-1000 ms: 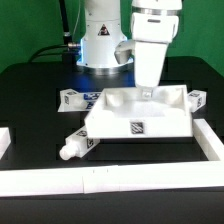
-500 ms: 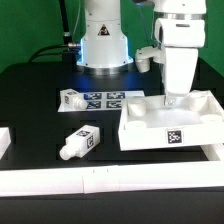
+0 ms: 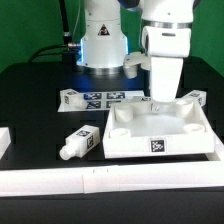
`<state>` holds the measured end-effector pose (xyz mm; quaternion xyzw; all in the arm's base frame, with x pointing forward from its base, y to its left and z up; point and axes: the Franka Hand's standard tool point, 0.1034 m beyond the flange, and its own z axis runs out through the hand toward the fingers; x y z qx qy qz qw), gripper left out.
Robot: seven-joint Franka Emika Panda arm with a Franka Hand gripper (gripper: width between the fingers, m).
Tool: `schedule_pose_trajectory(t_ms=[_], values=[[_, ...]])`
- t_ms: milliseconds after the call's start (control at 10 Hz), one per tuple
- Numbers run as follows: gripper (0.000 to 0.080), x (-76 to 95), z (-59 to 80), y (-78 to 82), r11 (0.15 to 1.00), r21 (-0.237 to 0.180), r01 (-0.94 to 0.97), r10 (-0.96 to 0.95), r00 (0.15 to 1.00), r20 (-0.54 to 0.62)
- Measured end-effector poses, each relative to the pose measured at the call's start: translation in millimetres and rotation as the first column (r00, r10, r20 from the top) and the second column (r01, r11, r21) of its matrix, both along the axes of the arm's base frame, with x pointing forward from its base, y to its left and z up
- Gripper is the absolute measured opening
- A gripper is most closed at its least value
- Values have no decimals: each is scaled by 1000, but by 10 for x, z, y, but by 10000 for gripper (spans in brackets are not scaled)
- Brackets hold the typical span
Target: Assemble one leg
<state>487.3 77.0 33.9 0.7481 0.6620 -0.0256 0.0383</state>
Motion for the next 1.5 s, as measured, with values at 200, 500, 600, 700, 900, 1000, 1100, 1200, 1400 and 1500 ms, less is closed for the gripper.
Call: schedule_pose_trajectory(t_ms=[200, 500, 600, 700, 900, 1000, 1100, 1200, 1400, 1500], values=[[52, -28, -86, -2, 1000, 8, 27, -27, 1000, 8], [52, -31, -93, -10, 1000, 8, 28, -29, 1000, 6], [52, -32, -95, -13, 1000, 8, 29, -29, 1000, 6], [52, -11, -99, -33, 1000, 10, -10, 10, 1000, 13], [52, 71, -106, -119, 993, 6, -118, 117, 993, 16], [52, 130, -104, -97, 992, 4, -128, 128, 992, 22], [52, 176, -98, -60, 991, 6, -131, 131, 991, 29], [52, 180, -97, -50, 993, 7, -120, 119, 992, 31], [52, 156, -104, -108, 999, 8, -32, 32, 999, 37], [52, 146, -110, -119, 999, 15, 31, -31, 998, 52]])
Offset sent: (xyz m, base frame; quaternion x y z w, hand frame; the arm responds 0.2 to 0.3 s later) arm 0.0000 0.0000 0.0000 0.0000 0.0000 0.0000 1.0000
